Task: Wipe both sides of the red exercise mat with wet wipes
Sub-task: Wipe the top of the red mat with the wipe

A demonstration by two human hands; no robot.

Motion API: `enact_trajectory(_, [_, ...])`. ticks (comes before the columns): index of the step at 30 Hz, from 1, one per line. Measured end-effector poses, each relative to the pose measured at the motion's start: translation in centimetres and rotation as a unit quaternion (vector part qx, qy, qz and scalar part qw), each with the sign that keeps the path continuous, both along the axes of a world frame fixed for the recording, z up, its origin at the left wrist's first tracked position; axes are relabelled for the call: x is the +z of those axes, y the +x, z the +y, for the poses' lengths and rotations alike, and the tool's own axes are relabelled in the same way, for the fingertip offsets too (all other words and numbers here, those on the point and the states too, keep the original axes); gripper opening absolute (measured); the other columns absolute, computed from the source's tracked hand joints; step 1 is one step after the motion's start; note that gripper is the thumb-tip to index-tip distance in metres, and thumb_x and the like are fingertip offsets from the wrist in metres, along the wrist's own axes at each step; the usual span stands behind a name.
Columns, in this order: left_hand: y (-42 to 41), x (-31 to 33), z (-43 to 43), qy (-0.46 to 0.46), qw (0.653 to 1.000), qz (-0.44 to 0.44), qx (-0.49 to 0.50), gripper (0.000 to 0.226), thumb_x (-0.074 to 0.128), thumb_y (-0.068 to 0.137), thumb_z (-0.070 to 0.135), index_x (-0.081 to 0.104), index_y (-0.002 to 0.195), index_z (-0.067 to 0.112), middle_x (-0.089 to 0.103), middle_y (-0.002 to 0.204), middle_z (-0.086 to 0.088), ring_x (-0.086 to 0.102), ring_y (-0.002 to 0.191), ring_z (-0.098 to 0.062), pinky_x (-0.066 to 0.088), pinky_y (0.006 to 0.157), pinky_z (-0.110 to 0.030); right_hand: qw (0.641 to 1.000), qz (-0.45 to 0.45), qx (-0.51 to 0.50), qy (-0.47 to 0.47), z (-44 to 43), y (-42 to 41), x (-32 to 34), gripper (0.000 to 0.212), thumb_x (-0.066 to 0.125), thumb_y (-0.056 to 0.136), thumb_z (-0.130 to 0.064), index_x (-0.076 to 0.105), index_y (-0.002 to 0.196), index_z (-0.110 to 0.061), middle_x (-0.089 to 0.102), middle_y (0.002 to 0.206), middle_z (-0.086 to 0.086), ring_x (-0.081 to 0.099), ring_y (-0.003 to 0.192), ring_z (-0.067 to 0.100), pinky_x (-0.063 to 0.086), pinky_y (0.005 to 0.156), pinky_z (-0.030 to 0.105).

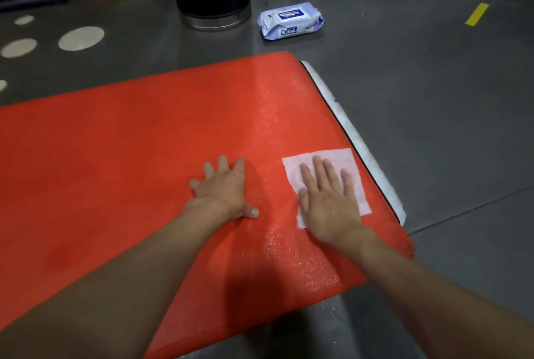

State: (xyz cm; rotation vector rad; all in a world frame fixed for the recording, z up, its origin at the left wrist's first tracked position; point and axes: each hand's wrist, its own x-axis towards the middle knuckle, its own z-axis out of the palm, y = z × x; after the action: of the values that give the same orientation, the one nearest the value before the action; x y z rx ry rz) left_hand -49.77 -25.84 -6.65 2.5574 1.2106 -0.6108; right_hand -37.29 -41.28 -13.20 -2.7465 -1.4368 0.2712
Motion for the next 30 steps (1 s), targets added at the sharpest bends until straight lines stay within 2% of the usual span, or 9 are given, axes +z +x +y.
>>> enact_trajectory(3, [0.3,-0.4,0.2,-0.001,1.000,0.019,-0.003,0.117,0.084,0.065,0.054,0.012,0.153,0.029,0.006,0.157,-0.011,0.006,0.146,-0.038,0.020,0.108,-0.069,0.994,0.012,0.108,0.012,0.1,-3.4,-0.3,0.064,0.018,0.099,-0.045,0.028,0.155,-0.017,0.016,0.163,0.014,0.012,0.151,0.029,0.004,0.118,0.052])
enact_trajectory(5, [0.3,-0.4,0.6,-0.032,0.999,0.020,-0.003,0.120,0.084,0.066,0.053,0.006,0.155,0.029,-0.009,0.162,-0.011,-0.005,0.149,-0.040,0.015,0.112,-0.069,0.979,-0.001,0.205,-0.004,-0.2,-1.1,-0.1,0.066,0.008,0.098,-0.051,0.017,0.158,-0.025,0.003,0.165,0.006,0.001,0.152,0.022,-0.002,0.120,0.046])
enact_trajectory(7, [0.1,-0.3,1.1,-0.053,0.998,0.017,-0.011,0.122,0.084,0.065,0.055,0.007,0.155,0.029,-0.008,0.164,-0.010,-0.001,0.149,-0.041,0.020,0.113,-0.065,0.989,0.017,0.144,-0.017,0.3,1.4,0.6,0.071,-0.007,0.091,-0.053,0.002,0.158,-0.030,-0.010,0.165,-0.001,-0.012,0.151,0.016,-0.010,0.121,0.042])
enact_trajectory(10, [0.1,0.1,2.0,-0.049,0.999,-0.001,-0.014,0.108,0.085,0.065,0.054,0.023,0.151,0.033,0.017,0.158,-0.005,0.018,0.144,-0.038,0.031,0.107,-0.058,1.000,0.005,-0.010,-0.012,2.0,0.0,0.4,0.071,-0.010,0.091,-0.048,-0.006,0.158,-0.023,-0.017,0.164,0.004,-0.020,0.150,0.019,-0.012,0.121,0.046])
enact_trajectory(16, [-0.9,-0.2,3.1,-0.025,0.998,-0.046,-0.021,0.090,0.082,0.069,0.052,0.032,0.143,0.040,0.030,0.143,0.001,0.027,0.134,-0.033,0.036,0.099,-0.054,0.988,0.023,0.155,0.004,1.9,-1.8,0.5,0.071,-0.006,0.092,-0.052,0.003,0.158,-0.026,-0.008,0.165,0.002,-0.014,0.151,0.016,-0.009,0.122,0.044])
enact_trajectory(21, [0.3,0.2,3.9,-0.032,0.999,-0.019,-0.019,0.105,0.086,0.062,0.054,0.027,0.146,0.029,0.026,0.147,0.000,0.021,0.140,-0.035,0.034,0.102,-0.058,0.999,0.010,-0.029,-0.006,5.2,0.3,0.2,0.062,0.001,0.100,-0.043,-0.003,0.158,-0.019,-0.013,0.165,0.005,-0.016,0.151,0.019,-0.011,0.121,0.045])
enact_trajectory(25, [1.8,0.2,5.3,-0.036,0.999,-0.021,0.014,0.096,0.085,0.063,0.054,0.037,0.141,0.028,0.025,0.148,-0.006,0.020,0.141,-0.037,0.028,0.108,-0.063,0.993,-0.007,0.115,0.032,4.6,-1.7,-0.6,0.065,0.014,0.100,-0.045,0.024,0.156,-0.015,0.014,0.164,0.013,0.009,0.152,0.027,0.001,0.119,0.048])
enact_trajectory(27, [2.2,-0.2,5.8,-0.038,0.999,-0.025,0.011,0.099,0.087,0.059,0.053,0.036,0.139,0.026,0.020,0.150,-0.007,0.017,0.143,-0.037,0.025,0.110,-0.065,0.986,-0.009,0.162,0.022,4.6,1.4,-0.2,0.064,0.009,0.099,-0.047,0.019,0.157,-0.022,0.009,0.165,0.007,0.004,0.153,0.021,-0.003,0.121,0.043])
enact_trajectory(30, [3.4,-0.3,6.6,-0.044,0.999,-0.012,-0.017,0.101,0.090,0.056,0.050,0.035,0.136,0.022,0.027,0.149,-0.007,0.026,0.140,-0.039,0.033,0.109,-0.058,0.999,0.001,0.038,-0.001,6.8,4.5,0.2,0.067,-0.003,0.096,-0.045,0.001,0.158,-0.023,-0.009,0.166,0.005,-0.013,0.151,0.019,-0.010,0.122,0.045])
